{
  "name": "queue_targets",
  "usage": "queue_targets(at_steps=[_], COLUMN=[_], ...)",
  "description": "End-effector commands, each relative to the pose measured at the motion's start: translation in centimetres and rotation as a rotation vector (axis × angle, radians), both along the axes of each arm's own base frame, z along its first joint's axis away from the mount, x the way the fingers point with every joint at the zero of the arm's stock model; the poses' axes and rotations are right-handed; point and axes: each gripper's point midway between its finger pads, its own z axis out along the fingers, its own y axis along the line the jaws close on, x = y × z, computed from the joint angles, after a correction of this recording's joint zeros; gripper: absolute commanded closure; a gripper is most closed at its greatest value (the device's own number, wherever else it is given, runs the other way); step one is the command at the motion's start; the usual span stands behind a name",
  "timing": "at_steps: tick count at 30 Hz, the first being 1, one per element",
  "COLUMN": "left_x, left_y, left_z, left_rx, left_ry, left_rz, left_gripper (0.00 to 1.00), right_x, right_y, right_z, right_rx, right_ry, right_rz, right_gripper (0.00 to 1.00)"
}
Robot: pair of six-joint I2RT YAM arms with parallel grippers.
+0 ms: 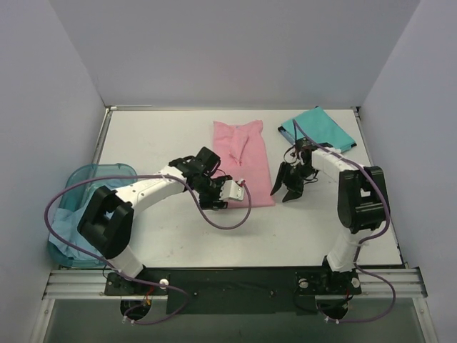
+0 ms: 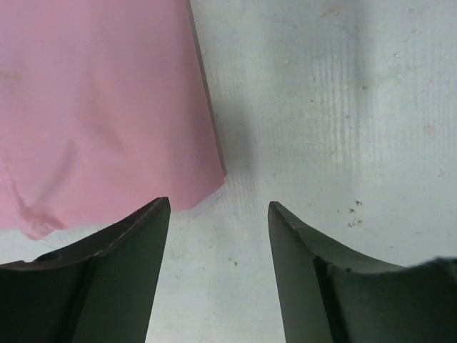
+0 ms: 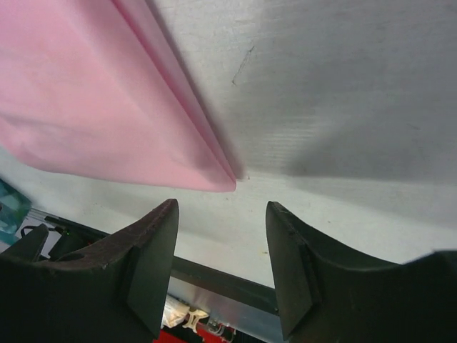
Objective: Fold and stack the t-shirts
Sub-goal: Fold the folded rectangular tshirt in 1/3 of the way, then grab one side of the 2/3 rectangular tshirt with both arms
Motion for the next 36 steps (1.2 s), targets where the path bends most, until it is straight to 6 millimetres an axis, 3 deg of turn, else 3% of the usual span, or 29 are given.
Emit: queue_targets(at_steps=[1, 4, 9, 13, 15, 17, 18, 21, 26, 29, 36], left_x=[2.0, 2.2, 1.8, 2.3, 2.6, 2.8, 2.8, 2.3, 0.9, -1.5, -8.1], left_y=[-2.0, -2.5, -1.1, -0.5, -0.3, 0.0, -0.1, -0.3, -0.2, 0.9, 3.2], left_z=[-0.7, -1.4, -4.2, -5.4, -6.0, -6.6, -6.6, -5.8, -3.5, -2.9, 0.8], left_rx=[-0.077, -0.076, 0.019, 0.054, 0.077, 0.107, 0.106, 0.082, 0.061, 0.054, 0.026], left_ry=[-0.128, -0.142, -0.096, -0.117, -0.121, -0.117, -0.117, -0.098, -0.049, 0.003, 0.113], left_rz=[-0.098, -0.086, -0.057, -0.041, -0.035, -0.027, -0.022, -0.025, -0.014, -0.027, -0.062], left_gripper=[0.22, 0.15, 0.20, 0.29, 0.43, 0.54, 0.57, 0.71, 0.96, 1.00, 1.00], right_x=[-0.9, -1.2, -2.3, -3.3, -3.5, -3.4, -3.2, -2.9, -3.7, -5.9, -13.9], right_y=[1.3, 1.6, 1.8, 1.5, 1.4, 1.4, 1.5, 1.7, 1.5, 1.5, 2.0], right_z=[-2.1, -3.3, -4.2, -4.1, -4.3, -4.9, -5.2, -5.1, -2.7, -1.7, -0.2], right_rx=[0.006, 0.017, 0.038, 0.032, 0.027, 0.030, 0.037, 0.059, 0.066, 0.071, 0.030], right_ry=[0.091, 0.123, 0.167, 0.175, 0.182, 0.182, 0.179, 0.184, 0.137, 0.130, 0.168], right_rz=[-0.027, -0.042, -0.043, -0.044, -0.044, -0.040, -0.041, -0.050, -0.016, 0.023, 0.129], right_gripper=[0.53, 0.58, 0.64, 0.62, 0.62, 0.68, 0.79, 1.00, 1.00, 1.00, 1.00])
